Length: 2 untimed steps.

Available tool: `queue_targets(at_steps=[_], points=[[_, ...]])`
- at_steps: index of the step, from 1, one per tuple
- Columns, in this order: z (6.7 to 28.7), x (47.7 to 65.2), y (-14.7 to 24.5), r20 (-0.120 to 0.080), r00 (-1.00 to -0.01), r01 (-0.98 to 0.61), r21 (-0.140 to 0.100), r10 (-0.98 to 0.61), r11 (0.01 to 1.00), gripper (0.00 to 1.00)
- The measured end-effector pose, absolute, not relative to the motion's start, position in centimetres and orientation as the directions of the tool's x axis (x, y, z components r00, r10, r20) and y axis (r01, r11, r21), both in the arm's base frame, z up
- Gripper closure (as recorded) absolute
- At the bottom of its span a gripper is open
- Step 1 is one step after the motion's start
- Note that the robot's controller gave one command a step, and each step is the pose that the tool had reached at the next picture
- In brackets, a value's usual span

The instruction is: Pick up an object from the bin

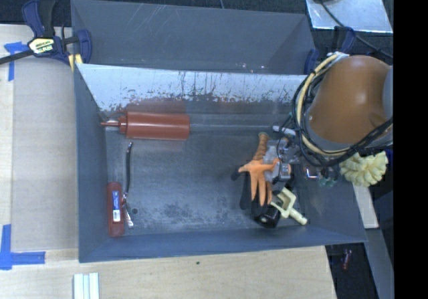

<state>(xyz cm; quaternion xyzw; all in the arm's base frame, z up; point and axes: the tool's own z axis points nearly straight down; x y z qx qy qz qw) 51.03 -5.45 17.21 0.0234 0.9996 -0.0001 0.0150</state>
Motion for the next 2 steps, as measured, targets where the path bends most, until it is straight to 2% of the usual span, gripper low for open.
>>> queue_targets(at_steps=[1, 2], points=[[13.2, 51.5, -9.4, -0.036, -0.998, 0.049, -0.002, 0.049, 0.999, 1.00], [10.5, 50.1, -8.8, -0.043, -0.996, -0.082, -0.007, -0.082, 0.997, 1.00]])
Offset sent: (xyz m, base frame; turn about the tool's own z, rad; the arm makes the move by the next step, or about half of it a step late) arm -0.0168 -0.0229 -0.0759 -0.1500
